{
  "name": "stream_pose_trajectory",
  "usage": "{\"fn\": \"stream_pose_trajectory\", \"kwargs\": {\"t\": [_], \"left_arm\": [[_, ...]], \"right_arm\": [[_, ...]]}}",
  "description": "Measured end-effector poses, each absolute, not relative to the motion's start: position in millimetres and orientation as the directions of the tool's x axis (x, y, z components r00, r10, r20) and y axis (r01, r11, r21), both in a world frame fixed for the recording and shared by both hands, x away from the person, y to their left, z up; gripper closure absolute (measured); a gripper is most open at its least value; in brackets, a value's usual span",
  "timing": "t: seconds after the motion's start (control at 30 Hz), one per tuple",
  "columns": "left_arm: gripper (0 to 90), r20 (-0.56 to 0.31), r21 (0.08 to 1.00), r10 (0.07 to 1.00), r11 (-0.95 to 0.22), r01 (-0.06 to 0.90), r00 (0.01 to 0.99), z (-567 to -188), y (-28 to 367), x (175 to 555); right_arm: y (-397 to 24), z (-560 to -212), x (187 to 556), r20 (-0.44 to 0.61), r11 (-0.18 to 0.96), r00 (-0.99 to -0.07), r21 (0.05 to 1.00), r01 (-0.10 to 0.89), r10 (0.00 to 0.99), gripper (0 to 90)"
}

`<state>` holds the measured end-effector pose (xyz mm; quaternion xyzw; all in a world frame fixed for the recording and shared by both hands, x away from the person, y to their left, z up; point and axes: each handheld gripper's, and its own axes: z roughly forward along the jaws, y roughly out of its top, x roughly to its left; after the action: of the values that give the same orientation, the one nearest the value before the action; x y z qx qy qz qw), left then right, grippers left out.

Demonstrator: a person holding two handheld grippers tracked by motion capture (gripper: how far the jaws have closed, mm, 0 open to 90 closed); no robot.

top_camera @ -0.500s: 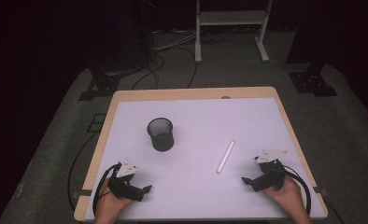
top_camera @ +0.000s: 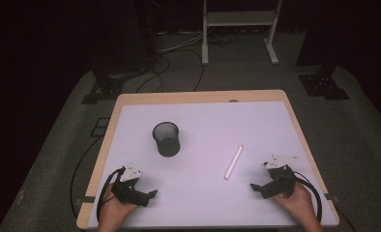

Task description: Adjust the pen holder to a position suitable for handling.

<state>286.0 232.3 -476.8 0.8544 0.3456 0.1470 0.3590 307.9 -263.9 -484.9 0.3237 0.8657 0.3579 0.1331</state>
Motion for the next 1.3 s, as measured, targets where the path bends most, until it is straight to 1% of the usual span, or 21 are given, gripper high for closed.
{"fn": "stream_pose_trajectory", "kwargs": {"t": [0.1, 0.37, 0.57, 0.63, 0.87, 1.07, 1.3], "left_arm": [[0.0, 0.021, 0.706, 0.691, -0.522, 0.479, 0.723, -475, 227, 293], [0.0, 0.003, 0.706, 0.702, -0.506, 0.496, 0.712, -476, 229, 299], [0.0, 0.016, 0.720, 0.703, -0.501, 0.480, 0.711, -465, 226, 303], [0.0, 0.004, 0.729, 0.703, -0.489, 0.480, 0.711, -464, 226, 305], [0.0, 0.010, 0.736, 0.704, -0.486, 0.471, 0.710, -457, 224, 310], [0.0, -0.016, 0.761, 0.709, -0.448, 0.469, 0.705, -454, 226, 315], [0.0, -0.002, 0.769, 0.717, -0.445, 0.460, 0.697, -447, 227, 323]], "right_arm": [[-264, -485, 308, 0.002, 0.534, -0.755, 0.706, 0.465, 0.656, 0.0], [-264, -485, 308, 0.001, 0.534, -0.756, 0.707, 0.464, 0.655, 0.0], [-264, -485, 308, 0.001, 0.535, -0.756, 0.706, 0.464, 0.655, 0.0], [-264, -485, 308, 0.001, 0.535, -0.756, 0.706, 0.464, 0.655, 0.0], [-264, -485, 308, 0.002, 0.534, -0.755, 0.706, 0.465, 0.656, 0.0], [-264, -485, 308, 0.002, 0.534, -0.755, 0.706, 0.465, 0.656, 0.0], [-264, -485, 308, 0.002, 0.533, -0.755, 0.706, 0.466, 0.656, 0.0]]}}
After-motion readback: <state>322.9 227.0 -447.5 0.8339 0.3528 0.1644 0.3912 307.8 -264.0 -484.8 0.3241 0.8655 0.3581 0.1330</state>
